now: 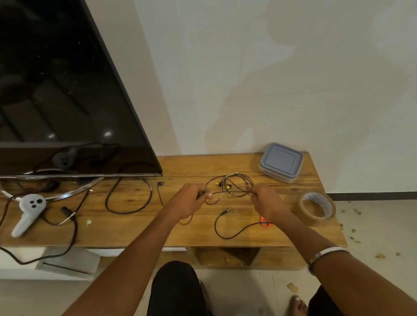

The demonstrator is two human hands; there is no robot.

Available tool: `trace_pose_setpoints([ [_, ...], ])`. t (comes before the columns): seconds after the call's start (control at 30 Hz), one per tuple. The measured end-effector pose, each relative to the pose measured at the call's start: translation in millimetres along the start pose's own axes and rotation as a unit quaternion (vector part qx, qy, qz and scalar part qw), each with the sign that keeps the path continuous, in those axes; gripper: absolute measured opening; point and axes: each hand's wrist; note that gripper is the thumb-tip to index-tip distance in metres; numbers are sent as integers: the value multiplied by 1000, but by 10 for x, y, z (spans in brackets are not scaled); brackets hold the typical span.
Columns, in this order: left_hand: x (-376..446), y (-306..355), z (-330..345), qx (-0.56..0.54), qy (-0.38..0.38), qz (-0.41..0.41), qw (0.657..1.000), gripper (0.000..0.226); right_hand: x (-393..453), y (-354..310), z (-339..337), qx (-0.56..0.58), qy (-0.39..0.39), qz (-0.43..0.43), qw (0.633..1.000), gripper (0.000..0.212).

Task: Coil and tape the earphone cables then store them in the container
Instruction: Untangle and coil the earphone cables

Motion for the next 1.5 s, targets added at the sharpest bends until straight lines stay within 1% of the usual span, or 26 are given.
trace_pose_setpoints([
  [0.1,8,76,41,-5,-9,1,1000,22,-38,-103,23,-35,-22,7,999,41],
  [0.2,18,121,69,-13,-21,5,1000,21,-63,-263,54,-40,-12,-31,999,60],
  [0.27,20,163,64,-16,-21,15,1000,21,-83,-373,78,-37,19,-53,998,69],
  [0.37,26,201,36,-19,-23,17,999,21,-96,-502,73,-49,92,-46,993,84],
  [0.43,26,197,14,-17,-28,18,999,21,-104,-540,53,-82,129,-84,985,94],
  [0.47,32,185,12,-15,-31,19,999,21,-105,-539,51,-98,133,-110,980,94],
  [0.5,36,185,8,-12,-34,22,999,21,-106,-538,53,-109,133,-135,976,89],
  [0.53,40,185,8,-12,-35,24,999,20,-107,-537,62,-112,128,-161,972,79],
  [0.6,51,199,10,-11,-36,28,999,20,-115,-537,68,-112,108,-212,965,46],
  [0.63,55,210,8,-11,-36,30,999,19,-120,-540,60,-114,87,-231,962,32],
  [0.67,62,205,13,-10,-37,32,999,19,-113,-532,54,-113,68,-244,961,27],
  [0.73,56,200,2,-9,-35,33,999,17,-86,-496,43,-91,57,-247,963,30],
  [0.8,48,163,-19,-8,-27,26,999,16,-48,-436,29,-68,71,-226,969,32],
  [0.9,43,57,-62,1,-19,20,1000,20,-12,-277,-30,-54,100,-153,982,23],
  [1.0,48,-32,-102,-2,-12,18,1000,21,3,-95,-71,-53,128,-98,985,20],
  [1.03,49,-35,-105,-5,-9,18,1000,20,-1,-66,-71,-59,118,-82,988,21],
  [1.1,50,-3,-95,-11,-4,15,1000,20,-22,-82,-58,-92,66,-60,992,24],
  [1.17,53,46,-71,-18,-5,19,1000,21,-58,-142,-32,-118,31,-54,991,29],
  [1.2,51,66,-57,-20,-8,22,1000,22,-76,-183,-25,-115,27,-57,991,34],
  [1.27,45,93,-27,-23,-15,26,999,22,-97,-263,-4,-80,25,-74,994,45],
  [1.33,41,134,-4,-28,-17,30,999,22,-106,-372,26,-32,10,-114,993,49],
  [1.4,43,189,9,-29,-17,38,999,21,-128,-505,42,11,-17,-149,989,38],
  [1.47,47,232,7,-24,-21,45,998,20,-146,-604,54,52,-21,-150,987,21],
  [1.5,48,240,-2,-21,-23,47,998,19,-139,-619,58,65,-15,-140,988,19],
])
Point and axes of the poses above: each hand's wrist, its own x-axis towards the middle knuckle, its own z-axis out of the palm, y = z × x, and after that the axes turned 15 degrees about y, right-handed
